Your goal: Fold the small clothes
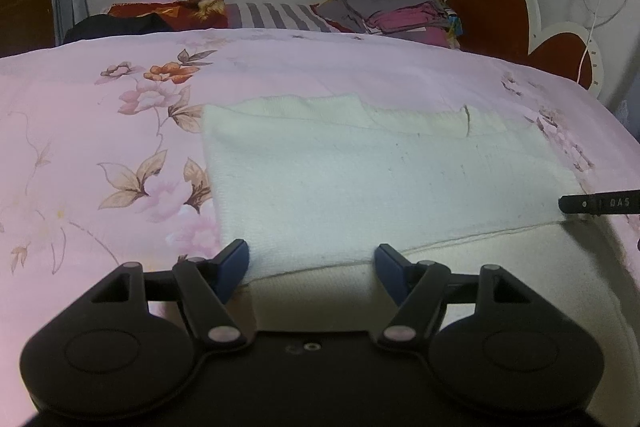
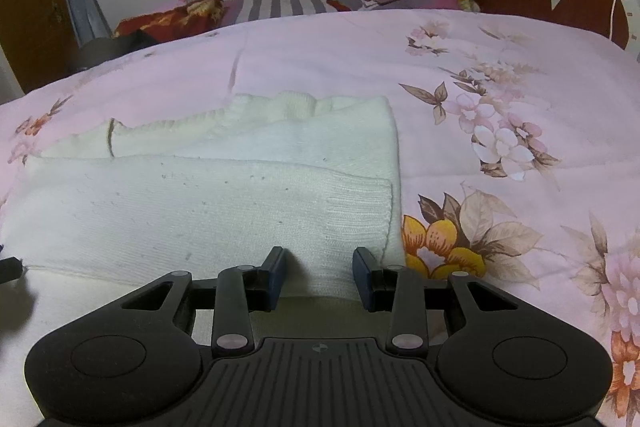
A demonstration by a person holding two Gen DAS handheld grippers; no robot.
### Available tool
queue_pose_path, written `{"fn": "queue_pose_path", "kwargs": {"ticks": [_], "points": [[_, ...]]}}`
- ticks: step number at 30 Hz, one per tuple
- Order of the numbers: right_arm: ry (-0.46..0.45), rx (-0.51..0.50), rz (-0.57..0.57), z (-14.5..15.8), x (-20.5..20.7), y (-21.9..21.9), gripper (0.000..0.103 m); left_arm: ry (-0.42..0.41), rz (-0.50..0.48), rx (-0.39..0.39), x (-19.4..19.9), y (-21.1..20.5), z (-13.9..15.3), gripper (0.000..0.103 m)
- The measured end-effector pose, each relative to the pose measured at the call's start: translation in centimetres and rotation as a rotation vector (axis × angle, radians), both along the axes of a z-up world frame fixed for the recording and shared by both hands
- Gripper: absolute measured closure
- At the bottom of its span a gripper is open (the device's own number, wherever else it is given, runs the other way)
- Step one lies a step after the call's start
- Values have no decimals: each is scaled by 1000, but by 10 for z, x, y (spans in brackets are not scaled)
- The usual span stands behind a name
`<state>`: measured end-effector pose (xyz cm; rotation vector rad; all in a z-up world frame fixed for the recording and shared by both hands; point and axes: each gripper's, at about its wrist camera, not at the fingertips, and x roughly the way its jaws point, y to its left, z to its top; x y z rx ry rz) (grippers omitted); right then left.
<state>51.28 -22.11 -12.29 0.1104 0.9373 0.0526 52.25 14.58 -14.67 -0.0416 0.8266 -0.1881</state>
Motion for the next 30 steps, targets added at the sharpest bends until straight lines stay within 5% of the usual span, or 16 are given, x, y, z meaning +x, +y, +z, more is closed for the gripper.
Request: {"fn": "queue_pose_path", "kwargs": {"ticks": [7,9,12,13,15,17,22,27,30], "points": [[-1,18,13,0,0,-5,66,5,-15,67,-1,-8,1,30],[-43,65,-13,11,-10,-13,66,-6,5,63,-11,-5,7,10],[-99,119,-12,29,-39,-29,64,-33,31,68,-39,3,12,5],[-94,135,-20,31,-50,-37,38,-26,40,76,-50,5,13,5],[-97,153,-57,35,-74,-56,16,-15,54,72,-76,13,14,7],[-86,193,-67,37,-103,-80,17,-11,67,37,-106,23,18,12],[-44,337,-147,37,-182,-133,57,-5,129,-38,-182,42,21,29],[26,474,-153,25,-259,-152,58,56,137,-138,-240,44,16,50],[49,522,-128,19,-291,-147,58,74,133,-218,-271,41,14,52]]}}
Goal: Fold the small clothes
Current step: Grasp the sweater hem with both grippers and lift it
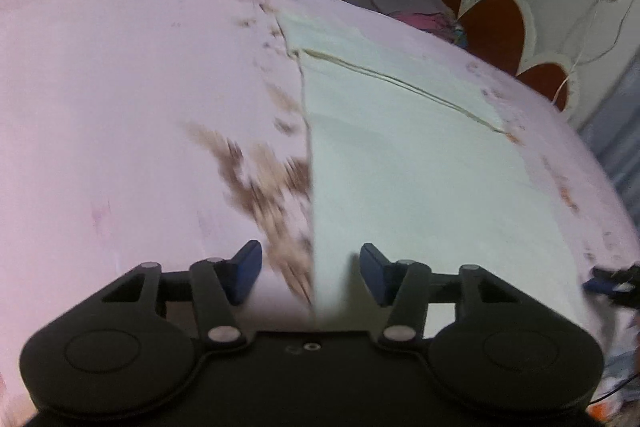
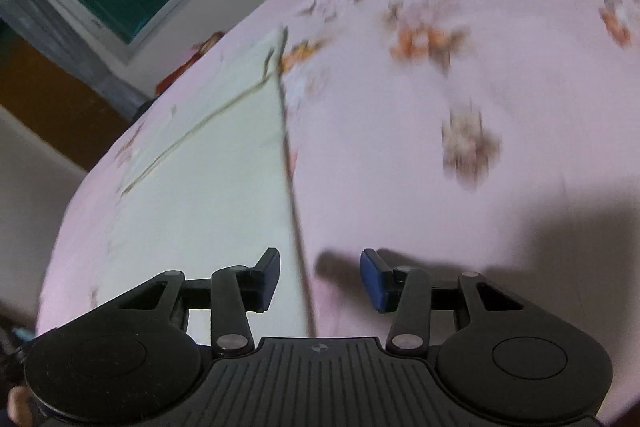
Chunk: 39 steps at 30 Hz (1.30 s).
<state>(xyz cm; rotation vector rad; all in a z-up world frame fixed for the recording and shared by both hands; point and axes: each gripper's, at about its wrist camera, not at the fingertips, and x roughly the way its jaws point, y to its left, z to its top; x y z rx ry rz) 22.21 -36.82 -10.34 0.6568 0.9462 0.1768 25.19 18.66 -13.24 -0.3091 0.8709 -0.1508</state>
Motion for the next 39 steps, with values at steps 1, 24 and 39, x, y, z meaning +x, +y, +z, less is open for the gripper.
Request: {"fn": "queue_pose_path", "kwargs": {"ticks": [1,24,39], "points": [[3,15,9,-2,-10,3,57,8,8,-32,-9,1,-1,52],[27,258,75,-26,-56,15,86,67,71,-392,-57,-2,-33,75],[27,297,37,-42,-30,-7,84,39,87,-419,-44,-2,-37,55]]}}
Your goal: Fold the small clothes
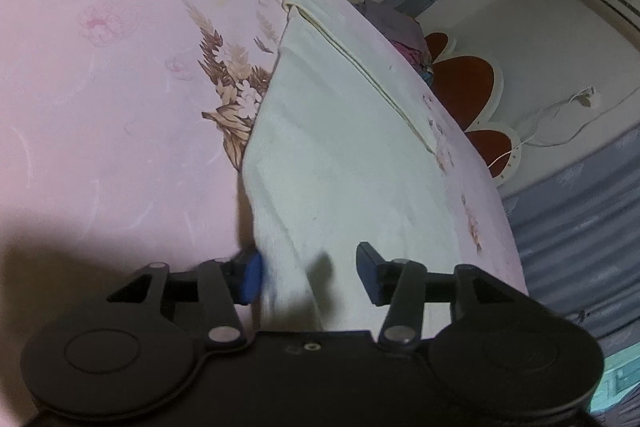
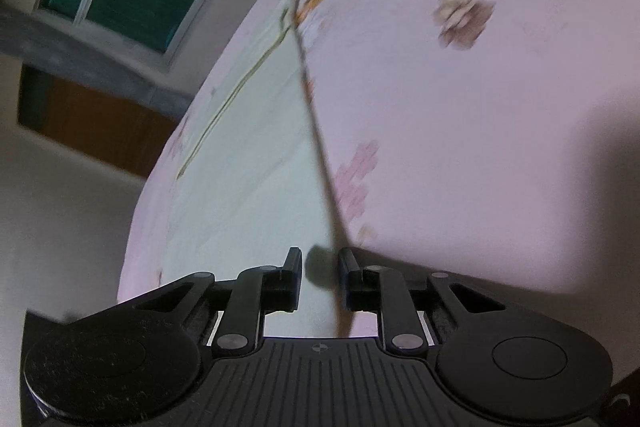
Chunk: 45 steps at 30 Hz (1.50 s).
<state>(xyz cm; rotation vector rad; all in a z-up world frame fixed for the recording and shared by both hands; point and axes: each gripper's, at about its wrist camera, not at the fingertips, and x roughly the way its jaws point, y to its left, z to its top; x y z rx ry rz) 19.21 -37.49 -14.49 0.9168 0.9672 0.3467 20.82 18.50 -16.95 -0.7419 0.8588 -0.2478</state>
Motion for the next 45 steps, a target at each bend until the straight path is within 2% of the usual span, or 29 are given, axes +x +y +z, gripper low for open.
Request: {"fn": "queue_pose_path", "kwargs": {"ticks": [4,6,7,8,9,10,13,14,15,17,18,19,20,21,24,28,33,38,41,45], "points": [[-51,10,103,4,-18,15,84,-1,-24,-6,-12,3,-1,58],[-70,6,114,7,-25,20,84,3,-24,17,-18,3,-1,67],[-77,20,106,5,-29,18,85,5,-21,18,-19,3,-2,69],[-84,31,102,5,-30,18,93,6,-21,19,-19,4,-3,75],[-95,32,112,5,-31,18,100,12,-23,34,-19,3,-3,93],[-101,17,118,6,-33,19,100,18,-28,62,-18,2,-1,96],[-167,22,99,23,-35,14,100,-121,3,49,-31,3,21,96],[-205,36,87,32,-39,12,100,-141,12,49,-33,4,26,96],[-230,40,77,39,-38,12,100,-132,15,55,-33,5,26,96],[-236,17,67,40,-36,10,100,-54,8,116,-26,4,14,96],[-201,-12,79,34,-31,12,100,-3,11,128,-23,3,5,96],[-150,-51,98,26,-27,17,100,13,23,112,-22,3,0,96],[-97,-105,121,19,-21,22,100,1,40,91,-24,4,0,96],[-86,-129,131,19,-21,23,100,-9,53,79,-26,4,2,96],[-145,-98,107,34,-24,19,100,-78,65,83,-31,1,19,96],[-254,-106,89,72,-10,15,100,-186,82,65,-18,4,59,96],[-384,-136,63,129,40,17,100,-299,59,67,36,-3,117,96],[-430,-167,8,171,128,30,100,-331,70,42,121,0,144,96],[-336,-174,-2,166,196,38,100,-300,62,36,187,1,138,96],[-240,-192,-21,135,277,46,100,-223,48,47,269,1,110,96]]}}
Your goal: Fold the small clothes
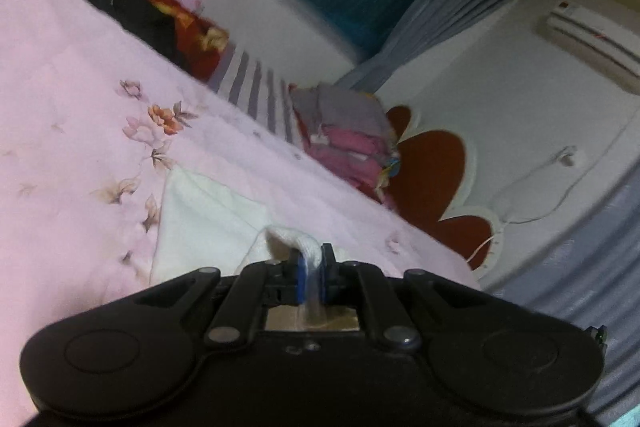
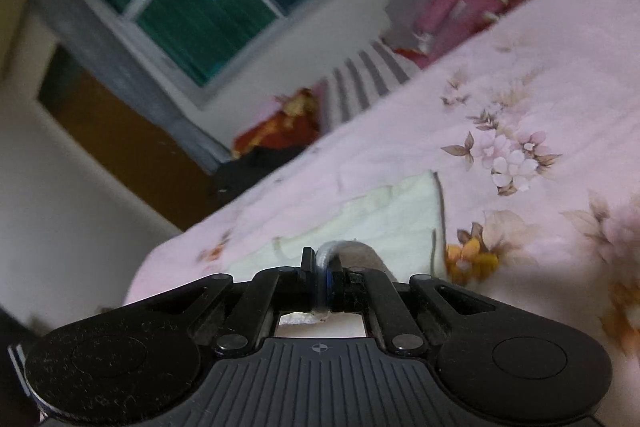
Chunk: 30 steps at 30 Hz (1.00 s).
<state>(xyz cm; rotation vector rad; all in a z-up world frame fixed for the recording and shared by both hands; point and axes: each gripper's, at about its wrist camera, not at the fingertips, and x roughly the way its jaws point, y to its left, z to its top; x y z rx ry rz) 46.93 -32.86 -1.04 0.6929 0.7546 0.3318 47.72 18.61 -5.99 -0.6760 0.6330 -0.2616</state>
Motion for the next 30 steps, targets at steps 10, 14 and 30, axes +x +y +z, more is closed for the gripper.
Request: {"fn": "queue_pose_path", "kwargs": {"ticks": [10,14,30], "points": [[175,-24,-31,-88,107,4,99,148,-66,-44,110,17,-78,94],[82,-66,-53,-84,107,3,24,48,-62,-35,109,24,-74,49],[112,-305,92,-106,122,29,54,145,-255,414,139,-10,-85,79]]}}
